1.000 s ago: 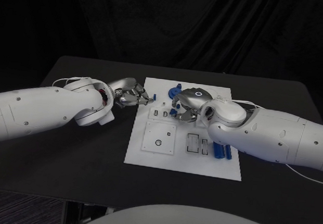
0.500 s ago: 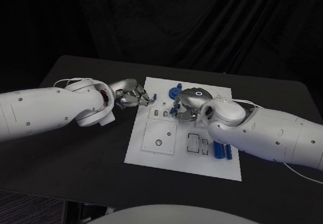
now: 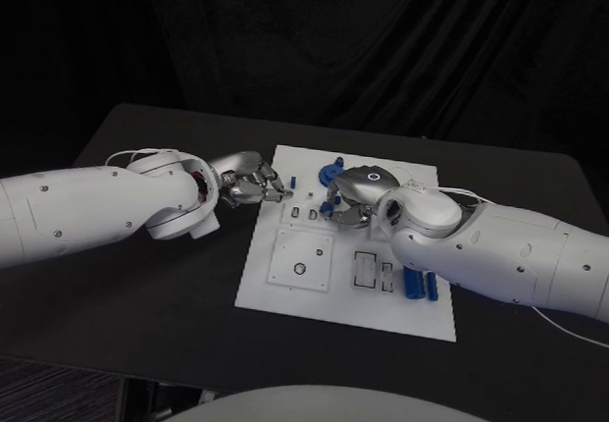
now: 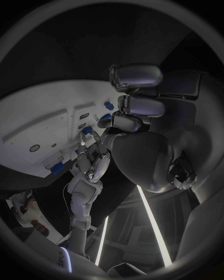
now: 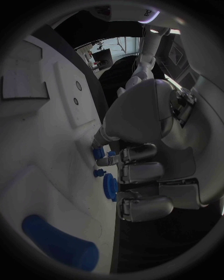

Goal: Assemble the parts on the task board

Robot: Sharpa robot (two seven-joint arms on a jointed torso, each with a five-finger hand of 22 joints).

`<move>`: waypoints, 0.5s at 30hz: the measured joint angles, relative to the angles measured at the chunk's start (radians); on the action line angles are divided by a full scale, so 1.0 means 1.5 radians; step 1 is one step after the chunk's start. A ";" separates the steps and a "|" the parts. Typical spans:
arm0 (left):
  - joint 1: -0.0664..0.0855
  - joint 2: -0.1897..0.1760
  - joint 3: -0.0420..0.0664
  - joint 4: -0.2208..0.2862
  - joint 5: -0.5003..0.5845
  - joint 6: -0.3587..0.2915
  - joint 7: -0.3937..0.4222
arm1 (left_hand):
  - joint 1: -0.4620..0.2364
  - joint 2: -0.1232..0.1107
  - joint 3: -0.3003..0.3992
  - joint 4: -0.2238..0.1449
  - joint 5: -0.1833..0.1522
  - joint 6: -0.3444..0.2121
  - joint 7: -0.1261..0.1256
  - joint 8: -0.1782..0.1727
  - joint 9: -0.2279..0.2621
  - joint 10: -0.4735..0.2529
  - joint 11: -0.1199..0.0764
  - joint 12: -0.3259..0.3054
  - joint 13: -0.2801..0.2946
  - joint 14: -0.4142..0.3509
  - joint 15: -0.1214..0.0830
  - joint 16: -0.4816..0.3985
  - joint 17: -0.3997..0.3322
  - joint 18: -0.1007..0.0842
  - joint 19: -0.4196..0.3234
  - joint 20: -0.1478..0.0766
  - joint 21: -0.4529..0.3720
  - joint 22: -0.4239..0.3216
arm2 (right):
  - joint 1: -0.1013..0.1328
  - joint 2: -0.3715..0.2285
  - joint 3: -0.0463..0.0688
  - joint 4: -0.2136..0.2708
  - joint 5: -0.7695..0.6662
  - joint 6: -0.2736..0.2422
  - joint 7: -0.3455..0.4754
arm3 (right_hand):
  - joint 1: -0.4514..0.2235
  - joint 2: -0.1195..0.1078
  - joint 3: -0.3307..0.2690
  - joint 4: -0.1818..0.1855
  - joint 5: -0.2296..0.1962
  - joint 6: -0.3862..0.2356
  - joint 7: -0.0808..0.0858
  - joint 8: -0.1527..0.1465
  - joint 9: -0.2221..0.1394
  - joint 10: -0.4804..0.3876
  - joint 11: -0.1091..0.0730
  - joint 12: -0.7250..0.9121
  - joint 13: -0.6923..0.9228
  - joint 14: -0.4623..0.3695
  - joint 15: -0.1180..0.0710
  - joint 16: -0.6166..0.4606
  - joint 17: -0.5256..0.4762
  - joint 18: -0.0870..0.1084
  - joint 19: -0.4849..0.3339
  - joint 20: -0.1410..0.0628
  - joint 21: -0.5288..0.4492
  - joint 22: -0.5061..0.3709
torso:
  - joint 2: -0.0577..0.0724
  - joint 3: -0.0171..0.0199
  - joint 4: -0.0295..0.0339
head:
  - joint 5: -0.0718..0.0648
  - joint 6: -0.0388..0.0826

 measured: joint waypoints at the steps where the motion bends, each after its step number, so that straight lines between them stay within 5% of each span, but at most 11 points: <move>1: 0.000 0.001 0.000 -0.001 0.000 0.000 0.000 | 0.000 0.000 0.000 0.000 0.000 0.000 0.000 0.000 0.000 0.000 0.000 0.000 0.000 0.000 0.000 0.000 0.000 0.000 0.000 0.000 0.000 0.000 | 0.000 0.000 0.000 0.000 0.000 0.000 0.001 | 0.001 0.001 0.002 -0.002 0.000 0.000 0.000 0.000 0.000 0.000 0.000 0.000 0.000 -0.001 -0.001 0.000 0.000 0.000 0.001 -0.001 0.000 0.000 | 0.000 0.0000 0.0001 | 0.000 0.000; 15: -0.006 0.003 0.000 -0.005 0.010 0.000 0.006 | 0.004 0.003 0.008 -0.005 0.003 0.000 0.000 -0.006 0.001 0.000 0.000 0.000 0.000 0.000 0.002 0.000 0.000 0.000 -0.002 0.002 0.000 0.000 | -0.001 -0.008 0.001 0.004 0.000 -0.016 0.027 | 0.015 0.008 0.014 -0.027 -0.001 0.007 -0.002 -0.008 0.003 0.000 0.000 0.000 0.000 0.000 -0.005 0.000 0.000 0.000 0.000 -0.005 0.000 0.000 | 0.000 -0.0006 -0.0004 | 0.003 0.000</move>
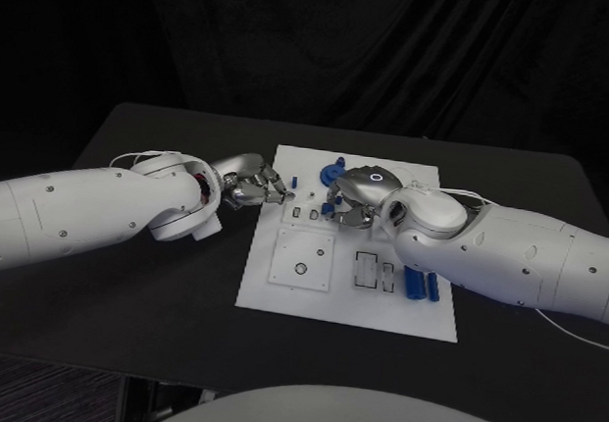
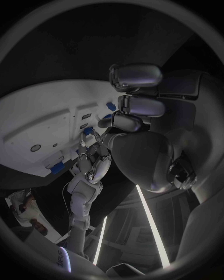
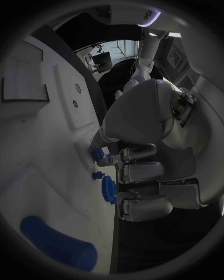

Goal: Assemble the parts on the task board

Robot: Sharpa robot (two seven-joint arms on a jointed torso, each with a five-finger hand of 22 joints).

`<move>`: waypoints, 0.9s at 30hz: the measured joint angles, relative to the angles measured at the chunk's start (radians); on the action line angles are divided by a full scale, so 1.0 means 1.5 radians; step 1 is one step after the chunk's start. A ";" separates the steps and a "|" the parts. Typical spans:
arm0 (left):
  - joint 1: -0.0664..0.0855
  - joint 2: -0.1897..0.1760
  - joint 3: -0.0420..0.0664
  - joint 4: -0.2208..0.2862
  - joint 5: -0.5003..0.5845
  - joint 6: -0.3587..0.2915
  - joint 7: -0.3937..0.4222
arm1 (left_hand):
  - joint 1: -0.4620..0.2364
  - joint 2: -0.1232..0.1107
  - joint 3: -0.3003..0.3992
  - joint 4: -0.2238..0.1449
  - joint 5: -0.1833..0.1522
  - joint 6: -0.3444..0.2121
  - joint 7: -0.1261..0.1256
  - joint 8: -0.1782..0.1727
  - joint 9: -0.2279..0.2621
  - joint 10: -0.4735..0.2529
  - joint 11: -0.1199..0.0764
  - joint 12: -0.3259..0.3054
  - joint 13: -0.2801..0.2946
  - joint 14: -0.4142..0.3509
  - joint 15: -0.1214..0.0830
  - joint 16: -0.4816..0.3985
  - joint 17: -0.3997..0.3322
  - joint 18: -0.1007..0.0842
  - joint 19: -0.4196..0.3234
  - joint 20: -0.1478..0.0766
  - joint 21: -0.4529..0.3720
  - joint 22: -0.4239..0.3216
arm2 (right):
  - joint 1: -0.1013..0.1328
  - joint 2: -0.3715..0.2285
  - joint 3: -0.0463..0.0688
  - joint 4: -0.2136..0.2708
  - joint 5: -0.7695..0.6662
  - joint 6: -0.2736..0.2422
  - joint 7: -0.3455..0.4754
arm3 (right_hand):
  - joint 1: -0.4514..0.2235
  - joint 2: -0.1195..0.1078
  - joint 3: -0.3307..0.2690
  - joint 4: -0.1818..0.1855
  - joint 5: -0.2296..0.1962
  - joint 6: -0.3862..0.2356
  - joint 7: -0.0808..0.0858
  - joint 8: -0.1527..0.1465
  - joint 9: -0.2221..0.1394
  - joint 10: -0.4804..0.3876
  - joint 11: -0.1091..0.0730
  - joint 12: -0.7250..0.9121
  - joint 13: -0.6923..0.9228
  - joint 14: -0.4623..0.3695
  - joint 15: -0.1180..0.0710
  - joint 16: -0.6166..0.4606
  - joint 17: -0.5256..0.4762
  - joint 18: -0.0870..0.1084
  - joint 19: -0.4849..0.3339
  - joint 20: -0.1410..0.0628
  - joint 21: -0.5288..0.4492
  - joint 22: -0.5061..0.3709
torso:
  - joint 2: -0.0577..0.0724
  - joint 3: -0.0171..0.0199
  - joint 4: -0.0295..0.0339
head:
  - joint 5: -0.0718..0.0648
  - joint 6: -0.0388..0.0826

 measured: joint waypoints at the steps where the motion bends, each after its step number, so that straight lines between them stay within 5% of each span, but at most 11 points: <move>1: 0.000 0.000 0.000 0.000 0.001 0.000 0.001 | 0.001 0.000 0.000 0.000 0.000 0.000 0.000 0.000 0.000 0.000 0.000 0.000 0.000 0.000 0.000 0.000 0.000 0.000 0.000 0.000 -0.001 0.000 | 0.000 -0.002 0.000 0.002 0.000 -0.004 0.002 | 0.000 0.000 0.000 0.000 0.000 0.001 -0.001 0.000 0.000 0.000 0.000 0.000 0.000 0.000 0.000 0.000 0.000 0.000 0.000 0.000 0.000 0.000 | 0.000 0.0000 0.0000 | 0.000 0.000; 8: -0.001 -0.001 0.000 0.000 0.005 -0.005 0.018 | 0.004 -0.001 0.008 0.008 0.002 -0.014 0.010 -0.023 -0.011 0.001 0.001 0.000 0.000 0.000 0.000 0.000 0.000 0.000 -0.005 0.005 -0.005 0.000 | 0.000 -0.019 0.002 0.019 0.000 -0.047 0.023 | 0.000 0.000 0.000 -0.004 0.000 0.007 -0.002 -0.001 0.002 0.000 0.000 0.000 0.000 0.000 0.000 0.000 0.000 0.000 0.000 0.000 0.000 0.000 | 0.000 0.0000 -0.0005 | 0.004 0.000; 13: -0.002 0.000 0.000 -0.001 0.007 -0.007 0.041 | -0.005 -0.008 0.004 0.031 -0.034 -0.024 0.019 -0.044 -0.031 0.001 0.001 0.000 -0.001 -0.001 0.004 0.000 0.000 0.000 -0.011 0.011 -0.009 0.000 | 0.000 -0.032 0.003 0.041 0.000 -0.074 0.038 | 0.000 0.000 0.002 -0.006 0.000 0.009 -0.001 -0.001 0.003 0.000 0.000 0.000 0.000 0.000 0.000 0.000 0.000 0.000 0.000 0.000 0.000 0.000 | 0.000 0.0004 -0.0012 | 0.006 0.000; 21: -0.002 0.004 0.000 -0.005 0.013 -0.004 0.084 | -0.072 0.001 -0.035 0.037 -0.108 -0.038 0.041 -0.116 -0.130 0.000 0.007 0.001 -0.019 -0.001 0.027 0.000 0.001 0.000 -0.025 0.035 -0.016 0.000 | 0.000 -0.046 0.003 0.073 0.000 -0.102 0.055 | 0.000 0.000 0.002 -0.006 0.000 0.011 -0.002 -0.002 0.003 0.000 0.000 0.000 0.000 0.000 0.000 0.000 0.000 0.000 0.000 0.000 0.000 0.000 | 0.000 0.0006 -0.0019 | 0.006 0.000; 27: -0.004 0.009 0.000 -0.007 0.025 0.008 0.106 | -0.077 0.004 -0.046 0.037 -0.114 -0.034 0.044 -0.136 -0.175 0.001 0.008 0.005 -0.018 -0.001 0.032 0.000 0.000 0.000 -0.028 0.038 -0.019 0.000 | 0.000 -0.050 0.003 0.082 0.000 -0.121 0.064 | 0.000 0.000 0.002 -0.006 0.000 0.011 -0.002 -0.002 0.004 0.002 -0.002 0.000 0.000 0.000 0.000 0.000 0.000 0.000 0.000 0.000 0.000 0.000 | 0.001 0.0006 -0.0022 | 0.006 0.000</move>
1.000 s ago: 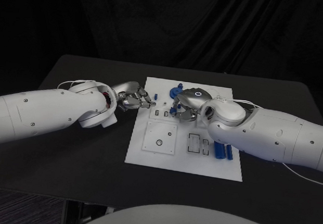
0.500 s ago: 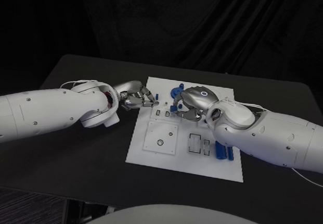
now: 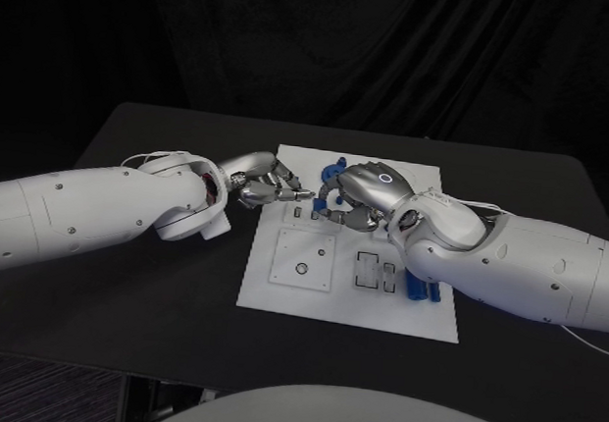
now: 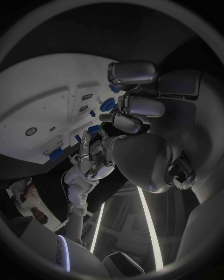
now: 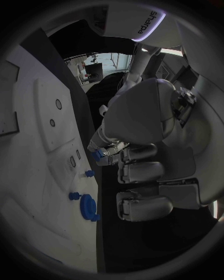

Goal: Assemble the parts on the task board

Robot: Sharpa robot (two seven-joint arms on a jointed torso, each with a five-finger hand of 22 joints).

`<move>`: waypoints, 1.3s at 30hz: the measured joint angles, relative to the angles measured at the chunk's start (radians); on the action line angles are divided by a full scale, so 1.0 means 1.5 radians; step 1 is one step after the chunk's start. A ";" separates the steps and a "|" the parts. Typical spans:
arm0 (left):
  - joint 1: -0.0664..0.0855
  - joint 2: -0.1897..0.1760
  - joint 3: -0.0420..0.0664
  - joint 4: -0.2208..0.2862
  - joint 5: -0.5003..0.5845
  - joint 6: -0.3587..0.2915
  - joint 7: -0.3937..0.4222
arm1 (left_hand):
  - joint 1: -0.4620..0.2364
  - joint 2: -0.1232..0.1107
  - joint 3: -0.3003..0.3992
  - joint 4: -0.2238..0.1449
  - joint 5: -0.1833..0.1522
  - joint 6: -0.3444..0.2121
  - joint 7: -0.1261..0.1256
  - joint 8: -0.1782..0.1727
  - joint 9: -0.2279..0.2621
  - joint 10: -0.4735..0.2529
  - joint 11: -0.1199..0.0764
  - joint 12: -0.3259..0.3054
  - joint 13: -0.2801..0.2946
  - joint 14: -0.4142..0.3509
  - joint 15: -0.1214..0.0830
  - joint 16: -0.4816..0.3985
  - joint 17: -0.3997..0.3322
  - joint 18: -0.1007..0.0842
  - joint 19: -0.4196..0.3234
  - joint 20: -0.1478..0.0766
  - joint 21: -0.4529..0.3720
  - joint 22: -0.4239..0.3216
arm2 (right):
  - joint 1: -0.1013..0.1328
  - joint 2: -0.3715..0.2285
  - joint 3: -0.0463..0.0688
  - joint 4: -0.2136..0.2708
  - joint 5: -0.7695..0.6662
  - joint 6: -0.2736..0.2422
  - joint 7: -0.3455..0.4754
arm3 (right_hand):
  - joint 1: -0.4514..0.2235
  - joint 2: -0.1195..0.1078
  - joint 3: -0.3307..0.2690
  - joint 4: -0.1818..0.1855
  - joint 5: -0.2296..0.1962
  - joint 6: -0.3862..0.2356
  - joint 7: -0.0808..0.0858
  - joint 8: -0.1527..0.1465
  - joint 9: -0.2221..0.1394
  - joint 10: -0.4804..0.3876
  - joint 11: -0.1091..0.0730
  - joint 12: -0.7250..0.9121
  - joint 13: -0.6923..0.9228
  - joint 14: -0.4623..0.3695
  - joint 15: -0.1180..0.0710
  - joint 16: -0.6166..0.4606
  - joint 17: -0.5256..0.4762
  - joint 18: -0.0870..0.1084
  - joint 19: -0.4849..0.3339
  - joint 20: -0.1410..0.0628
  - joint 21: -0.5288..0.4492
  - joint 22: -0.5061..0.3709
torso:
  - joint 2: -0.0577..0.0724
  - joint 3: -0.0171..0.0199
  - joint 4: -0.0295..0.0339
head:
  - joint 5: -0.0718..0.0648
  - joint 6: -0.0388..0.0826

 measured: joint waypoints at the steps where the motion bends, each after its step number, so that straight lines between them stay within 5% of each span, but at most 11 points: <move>1: 0.000 0.001 0.000 0.000 0.002 0.002 0.003 | 0.000 0.000 -0.001 -0.001 0.000 0.000 0.000 -0.003 -0.004 0.000 0.000 0.000 0.000 0.000 0.000 0.000 0.000 0.000 -0.001 0.001 0.000 0.000 | 0.000 -0.001 0.000 0.001 0.000 -0.003 0.001 | 0.000 0.000 0.000 0.000 0.000 0.000 0.000 0.000 0.000 0.000 0.000 0.000 0.000 0.000 0.000 0.000 0.000 0.000 0.000 0.000 0.000 0.000 | 0.000 0.0000 0.0000 | -0.001 0.000; 15: -0.004 0.006 0.000 -0.002 0.021 0.036 0.017 | 0.006 0.006 -0.009 0.000 0.000 0.027 0.003 -0.003 -0.042 0.000 0.000 0.000 0.000 0.000 0.000 0.000 0.000 0.000 0.001 0.004 0.000 0.000 | 0.000 -0.004 0.000 0.009 0.000 -0.040 0.014 | 0.000 0.000 0.000 0.000 0.000 0.002 -0.002 -0.001 0.000 0.000 0.000 0.000 0.000 0.000 0.000 0.000 0.000 0.000 0.000 0.000 0.000 0.000 | 0.000 0.0002 0.0010 | -0.010 0.000; 23: -0.006 0.011 0.000 -0.004 0.025 0.042 0.023 | 0.035 0.009 -0.011 -0.002 0.082 0.032 0.004 -0.019 -0.082 0.002 0.003 0.003 0.000 0.000 0.000 0.000 0.000 0.000 0.001 0.003 -0.003 0.000 | 0.000 -0.004 0.000 0.014 0.000 -0.048 0.018 | 0.000 0.000 0.000 0.000 0.000 0.002 -0.002 -0.001 0.001 0.000 0.000 0.000 0.000 0.000 0.000 0.000 0.000 0.000 0.000 0.000 0.000 0.000 | 0.000 -0.0003 0.0008 | -0.014 0.000; 25: -0.006 0.011 0.000 -0.004 0.025 0.042 0.027 | 0.039 0.009 -0.011 -0.002 0.089 0.032 0.004 -0.019 -0.087 0.002 0.012 0.003 0.000 0.000 0.000 0.000 0.000 0.000 0.001 0.003 -0.003 0.000 | 0.000 -0.004 0.000 0.016 0.000 -0.048 0.019 | 0.000 0.000 0.000 0.000 0.000 0.002 -0.002 -0.002 0.001 0.000 0.000 0.000 0.000 0.000 0.000 0.000 0.000 0.000 0.000 0.000 0.000 0.000 | 0.000 -0.0006 0.0008 | -0.016 0.000; 35: -0.008 0.015 0.000 -0.005 0.026 0.034 0.045 | 0.047 0.016 -0.003 -0.002 0.091 0.041 0.002 -0.019 -0.096 0.002 0.012 0.004 0.005 0.000 0.000 0.000 0.000 0.000 0.001 0.003 -0.003 0.000 | 0.000 -0.002 0.000 0.020 0.000 -0.048 0.024 | 0.000 0.000 -0.001 -0.001 0.000 0.002 -0.002 -0.002 0.001 0.000 0.000 0.000 0.000 0.000 0.000 0.000 0.000 0.000 0.000 0.000 0.000 0.000 | 0.000 -0.0012 0.0019 | -0.015 0.000; 39: -0.009 0.016 0.000 -0.005 0.026 0.034 0.048 | 0.052 0.021 0.003 0.000 0.111 0.043 0.000 -0.019 -0.104 0.002 0.012 0.004 0.014 0.000 0.000 0.000 0.000 0.000 0.001 0.003 -0.003 0.000 | 0.000 -0.001 0.000 0.021 0.000 -0.048 0.025 | 0.000 0.000 0.000 -0.004 0.000 0.002 -0.002 -0.002 0.001 0.000 0.000 0.000 0.000 0.000 0.000 0.000 0.000 0.000 0.000 0.000 0.000 0.000 | 0.000 -0.0015 0.0019 | -0.014 0.000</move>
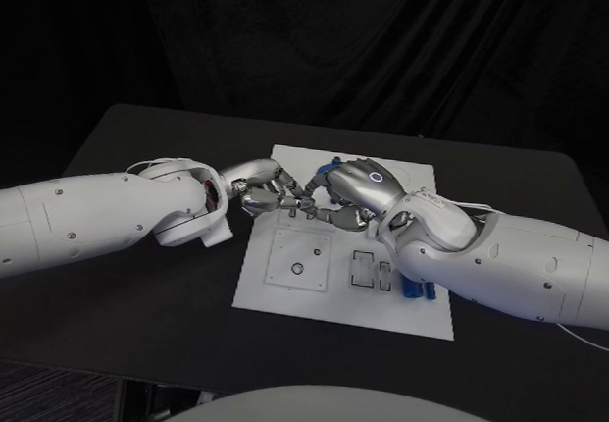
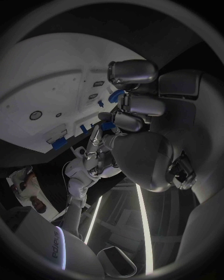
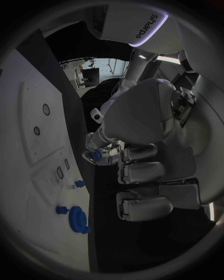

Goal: Assemble the parts on the task board

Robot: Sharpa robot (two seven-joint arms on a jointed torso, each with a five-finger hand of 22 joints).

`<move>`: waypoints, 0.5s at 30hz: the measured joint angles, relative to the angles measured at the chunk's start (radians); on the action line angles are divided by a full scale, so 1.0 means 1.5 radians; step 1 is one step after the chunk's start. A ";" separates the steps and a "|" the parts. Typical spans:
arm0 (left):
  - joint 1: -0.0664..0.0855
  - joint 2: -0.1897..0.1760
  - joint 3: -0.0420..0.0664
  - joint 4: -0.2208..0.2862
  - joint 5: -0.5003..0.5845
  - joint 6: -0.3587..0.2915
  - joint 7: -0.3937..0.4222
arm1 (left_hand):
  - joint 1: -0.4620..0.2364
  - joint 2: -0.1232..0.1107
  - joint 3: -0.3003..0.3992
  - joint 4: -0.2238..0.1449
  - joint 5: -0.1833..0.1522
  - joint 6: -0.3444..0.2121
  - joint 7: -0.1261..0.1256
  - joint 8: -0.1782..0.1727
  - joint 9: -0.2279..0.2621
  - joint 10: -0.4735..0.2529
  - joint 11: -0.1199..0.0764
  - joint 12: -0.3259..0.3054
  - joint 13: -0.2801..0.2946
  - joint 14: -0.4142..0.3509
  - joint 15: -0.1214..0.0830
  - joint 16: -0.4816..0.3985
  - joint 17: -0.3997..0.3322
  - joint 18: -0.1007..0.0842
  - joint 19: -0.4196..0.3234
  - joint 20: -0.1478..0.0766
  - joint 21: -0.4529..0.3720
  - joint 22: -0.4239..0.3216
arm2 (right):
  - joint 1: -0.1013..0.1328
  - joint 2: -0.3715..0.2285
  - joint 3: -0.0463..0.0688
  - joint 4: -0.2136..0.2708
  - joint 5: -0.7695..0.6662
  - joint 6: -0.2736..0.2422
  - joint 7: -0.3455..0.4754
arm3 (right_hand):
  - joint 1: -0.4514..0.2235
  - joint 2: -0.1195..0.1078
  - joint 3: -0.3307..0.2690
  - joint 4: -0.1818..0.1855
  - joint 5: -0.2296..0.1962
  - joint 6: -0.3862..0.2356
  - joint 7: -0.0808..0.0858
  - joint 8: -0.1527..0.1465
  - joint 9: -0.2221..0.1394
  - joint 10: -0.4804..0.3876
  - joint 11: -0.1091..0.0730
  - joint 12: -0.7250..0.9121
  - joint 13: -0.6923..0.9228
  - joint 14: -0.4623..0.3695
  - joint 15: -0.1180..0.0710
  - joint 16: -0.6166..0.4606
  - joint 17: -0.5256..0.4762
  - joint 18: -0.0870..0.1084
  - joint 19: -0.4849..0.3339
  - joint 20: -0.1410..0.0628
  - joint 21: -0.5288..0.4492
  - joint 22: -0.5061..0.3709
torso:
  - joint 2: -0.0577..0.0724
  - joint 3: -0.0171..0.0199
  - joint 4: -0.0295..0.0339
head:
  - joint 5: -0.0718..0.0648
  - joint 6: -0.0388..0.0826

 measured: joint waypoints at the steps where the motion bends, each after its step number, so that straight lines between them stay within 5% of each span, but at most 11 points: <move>1: 0.000 0.000 0.000 0.000 0.000 0.000 0.000 | 0.001 0.001 0.003 0.000 0.006 0.002 0.001 0.000 -0.002 0.000 0.000 0.000 0.000 0.000 0.000 0.000 0.000 0.000 0.000 0.000 -0.002 0.000 | 0.000 0.000 0.000 0.000 0.000 0.000 0.000 | 0.000 0.000 0.000 0.000 0.000 0.000 0.000 0.000 0.000 0.000 0.000 0.000 0.000 0.000 0.000 0.000 0.000 0.000 0.000 0.000 0.000 0.000 | 0.000 -0.0001 0.0001 | 0.000 0.000; 5: -0.001 0.000 0.000 -0.001 0.000 0.000 0.001 | 0.006 0.004 0.014 -0.001 0.037 0.015 -0.003 0.000 -0.007 -0.002 0.003 0.000 0.006 0.000 0.000 0.000 0.000 0.000 0.000 0.000 -0.002 0.000 | 0.000 0.000 0.000 0.001 0.000 0.000 0.002 | 0.000 0.000 0.000 0.000 0.000 0.000 0.000 0.000 0.001 0.000 0.000 0.000 0.000 0.000 0.000 0.000 0.000 0.000 0.000 0.000 0.000 0.000 | 0.000 -0.0003 0.0002 | 0.000 0.000; 8: -0.002 0.000 0.000 -0.002 0.000 0.000 0.001 | 0.026 -0.001 0.031 -0.005 0.090 0.032 -0.013 0.028 0.006 0.000 0.004 0.000 0.010 0.000 0.000 0.000 0.000 0.000 -0.001 -0.002 -0.002 0.000 | 0.000 0.000 0.000 0.002 0.000 0.000 0.003 | 0.000 0.000 0.000 0.000 0.000 0.000 0.000 0.000 0.002 0.000 0.000 0.000 0.000 0.000 0.000 0.000 0.000 0.000 0.000 0.000 0.000 0.000 | 0.000 -0.0003 0.0003 | 0.001 0.000; 12: -0.002 0.001 0.000 -0.003 0.001 0.000 0.001 | 0.046 -0.021 0.067 -0.008 0.145 0.032 -0.021 0.092 0.074 0.000 0.005 0.000 0.008 -0.001 -0.009 0.000 0.000 0.000 -0.001 -0.016 -0.005 0.000 | 0.000 0.000 -0.001 0.002 0.000 0.000 0.005 | 0.000 0.000 0.000 0.000 -0.002 0.000 0.000 0.000 0.002 0.000 0.000 0.000 0.000 0.000 0.000 0.000 0.000 0.000 0.000 0.000 0.000 0.000 | 0.000 -0.0001 0.0006 | 0.001 0.000; 15: -0.003 0.002 0.001 -0.003 0.001 0.001 0.001 | 0.059 -0.034 0.108 -0.003 0.162 0.014 -0.032 0.148 0.139 0.000 0.005 0.000 -0.011 -0.002 -0.010 0.000 0.000 0.000 0.000 -0.020 -0.006 0.000 | 0.000 0.000 -0.001 0.002 0.000 0.000 0.006 | 0.000 0.000 0.000 0.000 -0.002 0.000 0.000 0.000 0.002 0.000 0.000 0.000 0.000 0.000 0.000 0.000 0.000 0.000 0.000 0.000 0.000 0.000 | 0.000 0.0000 0.0007 | 0.001 0.000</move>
